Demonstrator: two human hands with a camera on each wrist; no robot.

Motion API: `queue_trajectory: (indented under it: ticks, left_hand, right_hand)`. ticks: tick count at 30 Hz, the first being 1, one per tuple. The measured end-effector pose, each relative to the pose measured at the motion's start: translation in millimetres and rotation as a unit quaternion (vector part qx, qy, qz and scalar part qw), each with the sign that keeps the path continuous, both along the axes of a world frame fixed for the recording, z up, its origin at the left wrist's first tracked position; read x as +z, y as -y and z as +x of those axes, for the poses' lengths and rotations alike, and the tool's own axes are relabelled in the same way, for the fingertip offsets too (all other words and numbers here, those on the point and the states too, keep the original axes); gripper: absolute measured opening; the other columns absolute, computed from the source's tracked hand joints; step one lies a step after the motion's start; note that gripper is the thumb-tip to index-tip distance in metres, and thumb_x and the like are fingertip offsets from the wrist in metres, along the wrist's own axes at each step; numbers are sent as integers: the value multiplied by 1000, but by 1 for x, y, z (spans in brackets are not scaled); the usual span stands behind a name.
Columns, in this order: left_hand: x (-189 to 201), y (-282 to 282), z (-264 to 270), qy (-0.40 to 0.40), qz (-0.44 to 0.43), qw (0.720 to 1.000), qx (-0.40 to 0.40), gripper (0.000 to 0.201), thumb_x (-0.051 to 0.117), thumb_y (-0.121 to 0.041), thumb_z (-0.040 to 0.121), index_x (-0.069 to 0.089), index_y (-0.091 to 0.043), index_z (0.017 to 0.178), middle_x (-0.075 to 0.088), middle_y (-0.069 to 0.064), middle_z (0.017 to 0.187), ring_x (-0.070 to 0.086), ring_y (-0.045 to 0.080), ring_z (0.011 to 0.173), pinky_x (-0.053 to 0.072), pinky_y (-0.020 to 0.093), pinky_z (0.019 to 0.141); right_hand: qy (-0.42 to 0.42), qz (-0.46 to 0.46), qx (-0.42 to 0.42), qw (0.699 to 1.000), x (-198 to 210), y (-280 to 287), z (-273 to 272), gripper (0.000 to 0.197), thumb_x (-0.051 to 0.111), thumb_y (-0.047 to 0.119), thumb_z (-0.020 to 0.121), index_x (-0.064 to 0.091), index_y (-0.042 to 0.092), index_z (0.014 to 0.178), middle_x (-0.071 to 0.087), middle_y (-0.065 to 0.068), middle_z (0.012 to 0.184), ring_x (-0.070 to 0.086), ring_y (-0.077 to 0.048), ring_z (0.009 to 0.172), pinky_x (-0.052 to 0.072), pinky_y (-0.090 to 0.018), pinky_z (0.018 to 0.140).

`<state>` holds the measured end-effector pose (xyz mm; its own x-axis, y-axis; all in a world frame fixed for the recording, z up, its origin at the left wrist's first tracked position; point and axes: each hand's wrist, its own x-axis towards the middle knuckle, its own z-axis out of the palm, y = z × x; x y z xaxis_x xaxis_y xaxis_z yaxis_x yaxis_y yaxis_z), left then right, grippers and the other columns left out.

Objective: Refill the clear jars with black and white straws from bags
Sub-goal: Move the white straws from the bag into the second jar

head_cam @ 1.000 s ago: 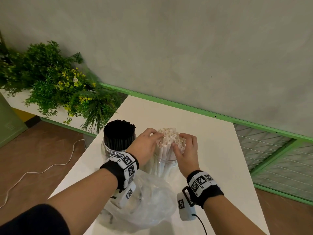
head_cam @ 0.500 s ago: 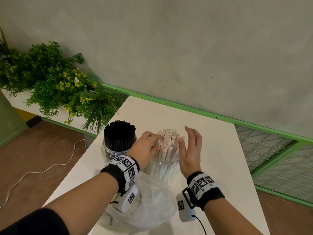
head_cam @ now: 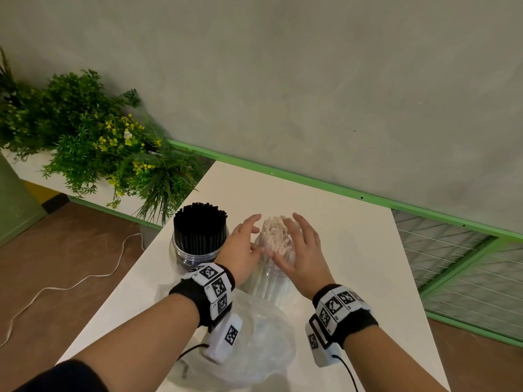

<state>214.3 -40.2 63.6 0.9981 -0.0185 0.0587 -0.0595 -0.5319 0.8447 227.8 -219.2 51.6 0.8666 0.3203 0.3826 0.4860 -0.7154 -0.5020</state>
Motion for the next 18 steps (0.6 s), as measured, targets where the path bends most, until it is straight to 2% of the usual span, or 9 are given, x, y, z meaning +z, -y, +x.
queue_trajectory:
  ticks: [2, 3, 5, 6, 9, 11, 14, 16, 18]
  left_hand:
    - [2, 2, -1, 0, -5, 1000, 6, 65, 57, -11, 91, 28, -32, 144, 46, -4, 126, 59, 6, 89, 43, 18, 82]
    - [3, 3, -2, 1, -4, 1000, 7, 64, 56, -14, 91, 26, -31, 145, 45, -3, 128, 57, 6, 93, 43, 20, 84]
    - [5, 4, 0, -29, 2, 1000, -2, 73, 58, -23, 89, 17, -27, 149, 38, -3, 137, 49, 11, 114, 42, 29, 98]
    - [5, 6, 3, -58, -11, 998, -13, 80, 60, -26, 87, 12, -27, 150, 33, -3, 144, 40, 14, 127, 36, 35, 106]
    - [9, 15, 15, -154, -170, 973, -16, 85, 58, -43, 88, 3, -30, 152, 17, -6, 157, 20, 17, 143, 20, 40, 116]
    - [12, 22, 22, -189, -252, 949, 4, 83, 47, -59, 88, 3, -29, 152, 16, -6, 158, 19, 17, 144, 16, 39, 115]
    - [12, 29, 29, -202, -267, 942, -2, 86, 36, -71, 81, 16, -25, 151, 28, -3, 154, 30, 18, 139, 21, 36, 112]
    - [8, 31, 30, -175, -270, 947, -3, 65, 36, -66, 85, 37, -26, 137, 47, -3, 138, 47, 14, 122, 32, 29, 102]
    - [3, 33, 31, -147, -298, 943, 6, 34, 40, -60, 88, 43, -38, 114, 56, -7, 121, 55, 9, 109, 40, 28, 96]
  right_hand:
    - [-22, 35, 1, 999, -1, 1, 0, 64, 58, 36, 93, 27, 26, 147, 18, 3, 155, 21, -14, 140, 30, -37, 115]
    - [-31, 65, -1, 997, -2, 4, -1, 67, 60, 36, 93, 25, 26, 148, 17, 4, 155, 20, -11, 142, 28, -35, 116]
    - [-60, 117, -18, 991, -3, 9, -3, 86, 65, 49, 85, 16, 24, 151, 13, 6, 156, 15, -7, 144, 22, -28, 115]
    - [-85, 137, -34, 986, -3, 12, -4, 99, 68, 57, 78, 12, 23, 152, 11, 6, 156, 14, -7, 144, 20, -25, 114]
    - [-201, 173, -53, 963, -4, 17, -2, 130, 77, 67, 58, 0, 22, 153, 8, 5, 158, 13, -5, 142, 17, -23, 110]
    - [-256, 174, -40, 950, -10, 15, 2, 139, 82, 65, 51, -4, 25, 152, 11, 6, 159, 13, -5, 141, 17, -28, 114]
    - [-264, 215, -35, 940, -21, 5, 8, 133, 88, 59, 47, 5, 35, 149, 33, 14, 150, 29, 1, 137, 25, -35, 117]
    - [-236, 230, -45, 943, -26, 0, 11, 118, 90, 54, 47, 20, 36, 141, 45, 16, 140, 40, 1, 131, 33, -36, 113]
    - [-216, 253, -36, 942, -25, -4, 14, 112, 92, 43, 51, 27, 30, 141, 53, 9, 134, 50, -7, 126, 42, -40, 107]
